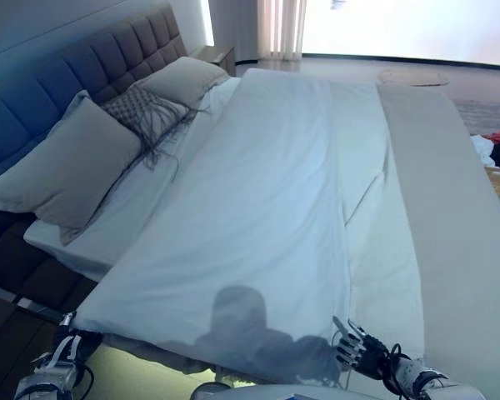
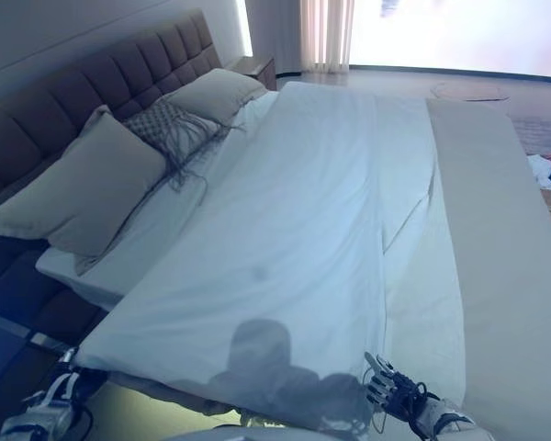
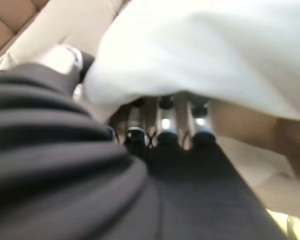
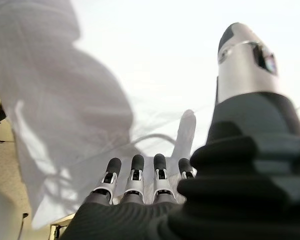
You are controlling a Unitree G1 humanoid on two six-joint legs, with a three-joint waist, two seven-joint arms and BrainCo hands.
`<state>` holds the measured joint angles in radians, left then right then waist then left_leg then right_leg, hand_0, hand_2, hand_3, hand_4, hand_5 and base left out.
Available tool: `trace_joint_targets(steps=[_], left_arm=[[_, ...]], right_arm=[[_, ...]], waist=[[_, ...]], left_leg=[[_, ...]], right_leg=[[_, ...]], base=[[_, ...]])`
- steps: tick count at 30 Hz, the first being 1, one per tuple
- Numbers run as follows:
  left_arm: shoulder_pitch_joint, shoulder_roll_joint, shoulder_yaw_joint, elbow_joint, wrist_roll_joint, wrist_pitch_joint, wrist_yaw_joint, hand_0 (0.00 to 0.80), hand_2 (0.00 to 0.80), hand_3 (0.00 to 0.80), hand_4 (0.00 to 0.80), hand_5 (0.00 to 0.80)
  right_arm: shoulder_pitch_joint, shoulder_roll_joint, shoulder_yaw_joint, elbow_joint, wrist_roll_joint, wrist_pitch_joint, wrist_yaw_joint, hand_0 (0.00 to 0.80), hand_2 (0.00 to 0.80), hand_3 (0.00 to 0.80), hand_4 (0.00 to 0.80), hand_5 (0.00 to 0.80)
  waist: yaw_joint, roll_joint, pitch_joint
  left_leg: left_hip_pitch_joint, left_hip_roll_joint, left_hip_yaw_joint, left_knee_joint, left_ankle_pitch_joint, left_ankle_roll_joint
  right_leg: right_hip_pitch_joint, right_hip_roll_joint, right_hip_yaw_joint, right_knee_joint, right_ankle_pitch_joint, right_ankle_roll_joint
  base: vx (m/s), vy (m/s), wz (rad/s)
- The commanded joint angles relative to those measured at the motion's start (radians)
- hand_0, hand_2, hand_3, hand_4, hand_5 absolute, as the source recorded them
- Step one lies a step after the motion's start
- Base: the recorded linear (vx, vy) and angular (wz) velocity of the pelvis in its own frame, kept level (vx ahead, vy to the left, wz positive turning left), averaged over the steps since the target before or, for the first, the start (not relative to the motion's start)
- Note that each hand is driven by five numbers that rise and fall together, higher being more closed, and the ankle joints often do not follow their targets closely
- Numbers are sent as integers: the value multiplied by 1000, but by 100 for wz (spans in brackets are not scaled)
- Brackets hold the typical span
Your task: Make the bed neatly
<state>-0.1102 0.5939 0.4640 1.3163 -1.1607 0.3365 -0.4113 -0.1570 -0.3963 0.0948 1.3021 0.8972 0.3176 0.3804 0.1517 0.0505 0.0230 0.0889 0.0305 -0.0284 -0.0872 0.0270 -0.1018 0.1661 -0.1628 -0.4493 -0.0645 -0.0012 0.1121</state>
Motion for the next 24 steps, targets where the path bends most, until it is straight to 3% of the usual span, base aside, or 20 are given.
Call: trace_joint_targets(steps=[1,2,3,4,5,6,7,10,15,17,19,22,24], left_arm=[[73,221,126,8,-95,-101,4,800,800,800,800,800],[67,206,114,1,-94,-115,-1,800,800,800,800,800],[65,203,111,-3,-95,-119,2,800,800,800,800,800],[60,186,93,-25,-99,-134,12,800,800,800,800,800],[51,170,68,-47,-110,-150,28,800,800,800,800,800],[39,165,48,-72,-123,-157,59,800,800,800,800,800],[33,168,40,-84,-135,-157,80,800,800,800,800,800],[27,180,46,-90,-138,-141,110,800,800,800,800,800],[29,204,62,-91,-126,-126,147,800,800,800,800,800],[29,199,64,-104,-129,-130,169,800,800,800,800,800],[38,187,75,-118,-138,-150,197,800,800,800,800,800],[49,184,102,-105,-122,-154,206,800,800,800,800,800],[49,171,113,-99,-107,-163,212,800,800,800,800,800]], right_arm=[[-67,34,-17,18,18,-34,29,0,0,0,0,0],[-69,33,-14,18,19,-34,38,0,0,0,0,0],[-69,32,-14,17,20,-33,39,0,0,0,0,0],[-70,29,-12,13,25,-30,45,0,0,0,0,0],[-72,21,-13,12,26,-26,53,0,0,0,0,0],[-76,11,-14,15,21,-22,64,0,0,0,0,0],[-81,8,-9,17,22,-23,66,0,0,0,0,0],[-98,-1,0,21,23,-21,61,0,0,0,0,0],[-85,-50,-30,27,-7,-12,59,0,0,0,0,0],[-66,-65,-62,25,3,-7,51,0,0,0,0,0],[-49,-77,-104,32,13,3,53,0,0,0,0,0],[-35,-85,-128,55,21,4,56,0,0,0,0,0],[-20,-96,-154,68,25,2,51,0,0,0,0,0]], waist=[[95,8,30],[88,4,32],[87,2,32],[78,-7,35],[58,-27,40],[46,-42,41],[48,-45,38],[63,-37,37],[61,-21,48],[46,-25,53],[31,-46,61],[4,-59,65],[-29,-58,65]], left_leg=[[-40,-94,25,0,1,88],[-47,-108,10,0,13,94],[-48,-111,9,0,14,95],[-54,-124,-3,0,22,98],[-69,-152,-17,1,27,103],[-94,-174,-24,6,35,107],[-111,-178,-21,9,39,104],[-172,-163,-4,11,78,69],[-229,-120,67,9,118,28],[-230,-95,149,55,94,24],[-212,-74,175,131,35,26],[-180,-19,187,200,26,13],[-139,79,196,235,63,-12]], right_leg=[[-42,-110,45,312,101,78],[-55,-63,85,369,76,69],[-58,-53,95,379,71,68],[-62,-1,133,400,57,63],[-59,88,217,389,51,68],[-45,133,270,345,51,63],[-22,141,276,295,25,50],[50,159,278,134,-78,3],[59,175,235,33,-95,-32],[46,161,182,34,-91,-36],[35,127,133,43,-87,-36],[17,97,109,66,-86,-38],[-7,61,99,110,-103,-44]], base=[[-148,100,12],[-105,39,15],[-120,-18,13],[-97,-49,20],[-138,-67,34],[-111,-67,54],[-98,-66,48],[-88,-77,-10],[-166,-7,-6],[-234,64,9],[-219,113,32],[-158,177,30],[-143,300,11]])
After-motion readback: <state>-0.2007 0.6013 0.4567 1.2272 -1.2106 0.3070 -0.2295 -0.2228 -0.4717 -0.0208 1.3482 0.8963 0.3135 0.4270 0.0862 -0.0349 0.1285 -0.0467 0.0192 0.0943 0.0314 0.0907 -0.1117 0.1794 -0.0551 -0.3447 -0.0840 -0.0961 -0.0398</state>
